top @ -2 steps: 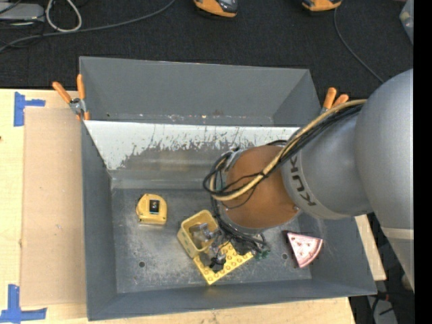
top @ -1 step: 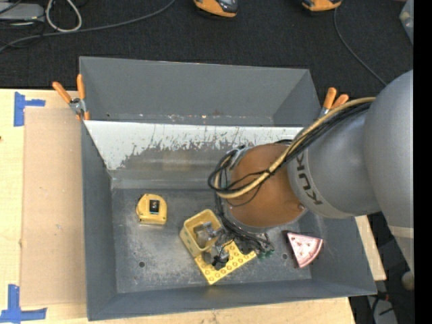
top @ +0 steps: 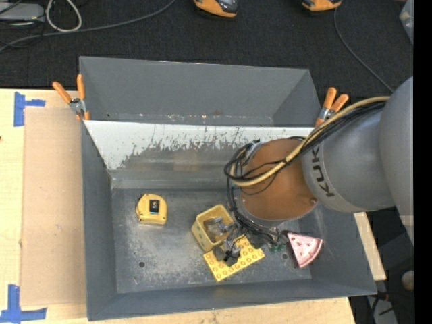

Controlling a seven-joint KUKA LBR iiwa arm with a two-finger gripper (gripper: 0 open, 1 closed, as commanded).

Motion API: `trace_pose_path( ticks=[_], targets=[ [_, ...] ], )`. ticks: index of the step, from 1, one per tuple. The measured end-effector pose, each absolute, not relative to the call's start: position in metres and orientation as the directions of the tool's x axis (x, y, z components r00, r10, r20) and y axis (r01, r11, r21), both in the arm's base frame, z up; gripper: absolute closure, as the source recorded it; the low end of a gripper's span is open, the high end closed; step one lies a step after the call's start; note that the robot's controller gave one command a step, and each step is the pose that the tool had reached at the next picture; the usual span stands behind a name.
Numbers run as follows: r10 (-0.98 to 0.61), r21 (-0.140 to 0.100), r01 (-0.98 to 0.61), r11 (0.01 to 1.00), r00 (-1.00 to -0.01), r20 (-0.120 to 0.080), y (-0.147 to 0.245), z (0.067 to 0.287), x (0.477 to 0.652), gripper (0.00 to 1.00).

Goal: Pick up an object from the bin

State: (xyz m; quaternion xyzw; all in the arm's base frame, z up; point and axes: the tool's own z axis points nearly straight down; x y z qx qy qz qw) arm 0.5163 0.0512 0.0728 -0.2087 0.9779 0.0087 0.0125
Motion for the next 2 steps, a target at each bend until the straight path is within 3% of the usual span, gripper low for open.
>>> trace_pose_path(
  ticks=[2],
  targets=[
    [-0.43, 0.012, -0.43, 0.903, -0.902, -0.028, 0.0505, 0.0749, 0.5173, 1.0]
  ],
)
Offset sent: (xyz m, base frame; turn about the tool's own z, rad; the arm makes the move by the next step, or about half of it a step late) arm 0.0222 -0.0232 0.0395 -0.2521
